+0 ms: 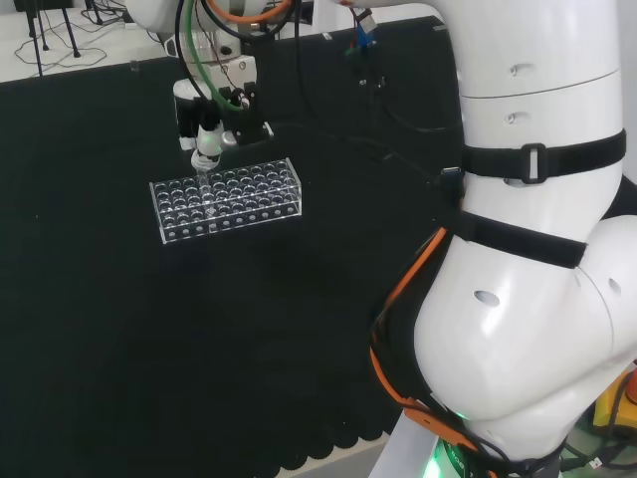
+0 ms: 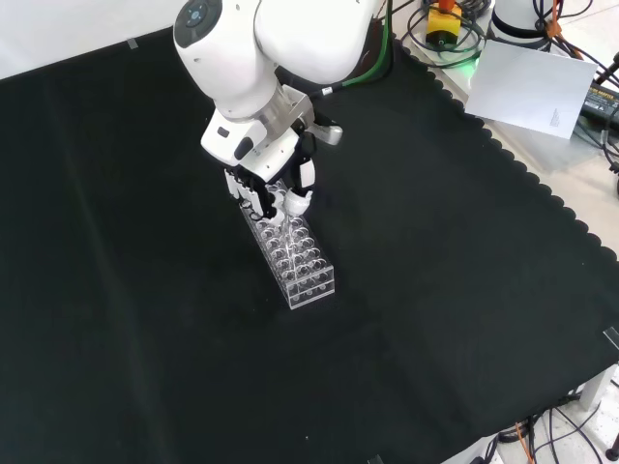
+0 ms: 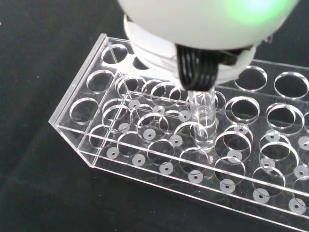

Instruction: Pick up the test tube.

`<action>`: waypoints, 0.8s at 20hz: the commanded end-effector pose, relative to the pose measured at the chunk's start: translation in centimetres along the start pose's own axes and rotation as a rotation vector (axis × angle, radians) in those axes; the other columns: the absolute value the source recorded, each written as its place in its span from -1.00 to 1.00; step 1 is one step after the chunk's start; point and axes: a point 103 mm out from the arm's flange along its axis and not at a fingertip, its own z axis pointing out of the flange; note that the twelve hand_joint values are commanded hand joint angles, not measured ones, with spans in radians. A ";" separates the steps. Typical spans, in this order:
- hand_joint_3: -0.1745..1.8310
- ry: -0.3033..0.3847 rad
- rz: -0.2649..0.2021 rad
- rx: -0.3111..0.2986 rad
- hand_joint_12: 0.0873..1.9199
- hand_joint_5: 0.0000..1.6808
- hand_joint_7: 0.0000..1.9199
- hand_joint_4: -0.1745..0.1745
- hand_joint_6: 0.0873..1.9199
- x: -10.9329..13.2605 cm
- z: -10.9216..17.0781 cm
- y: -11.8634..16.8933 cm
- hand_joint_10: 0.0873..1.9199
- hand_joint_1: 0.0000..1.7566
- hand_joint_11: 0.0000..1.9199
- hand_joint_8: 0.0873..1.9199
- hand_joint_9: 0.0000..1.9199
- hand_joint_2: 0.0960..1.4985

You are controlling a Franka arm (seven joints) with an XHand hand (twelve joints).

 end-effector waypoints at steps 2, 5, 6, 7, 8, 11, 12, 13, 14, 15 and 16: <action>0.00 0.005 -0.020 -0.020 0.14 0.72 0.63 -1.00 -0.67 0.3 -0.7 -0.5 -0.77 0.65 0.24 -0.67 0.51 -0.46; 0.00 0.016 -0.024 -0.028 0.14 0.72 0.63 -1.00 -0.67 0.3 -1.2 -0.7 -0.77 0.65 0.24 -0.67 0.52 -0.46; 0.00 0.020 -0.025 -0.030 0.14 0.72 0.63 -1.00 -0.67 0.3 -1.4 -0.8 -0.77 0.65 0.24 -0.68 0.52 -0.46; 0.00 0.022 -0.027 -0.031 0.14 0.72 0.64 -1.00 -0.67 0.4 -1.5 -0.9 -0.77 0.65 0.24 -0.68 0.52 -0.47; 0.01 0.025 -0.029 -0.032 0.14 0.72 0.64 -1.00 -0.68 0.4 -1.7 -1.1 -0.77 0.65 0.24 -0.69 0.52 -0.47; 0.02 0.032 -0.034 -0.034 0.14 0.73 0.65 -1.00 -0.69 0.5 -2.0 -1.5 -0.77 0.65 0.23 -0.70 0.52 -0.48; 0.02 0.035 -0.037 -0.034 0.14 0.73 0.65 -1.00 -0.69 0.5 -2.2 -1.6 -0.77 0.65 0.23 -0.70 0.52 -0.48; 0.02 0.035 -0.039 -0.036 0.14 0.73 0.65 -1.00 -0.69 0.5 -2.4 -1.8 -0.77 0.65 0.23 -0.70 0.52 -0.48; 0.02 0.038 -0.041 -0.037 0.14 0.73 0.65 -1.00 -0.69 0.5 -2.6 -2.0 -0.77 0.65 0.23 -0.70 0.53 -0.48; 0.02 0.041 -0.042 -0.039 0.14 0.73 0.65 -1.00 -0.69 0.5 -2.8 -2.1 -0.77 0.65 0.23 -0.70 0.53 -0.48; 0.02 0.042 -0.044 -0.043 0.14 0.73 0.65 -1.00 -0.69 0.5 -3.0 -2.3 -0.77 0.65 0.23 -0.70 0.53 -0.48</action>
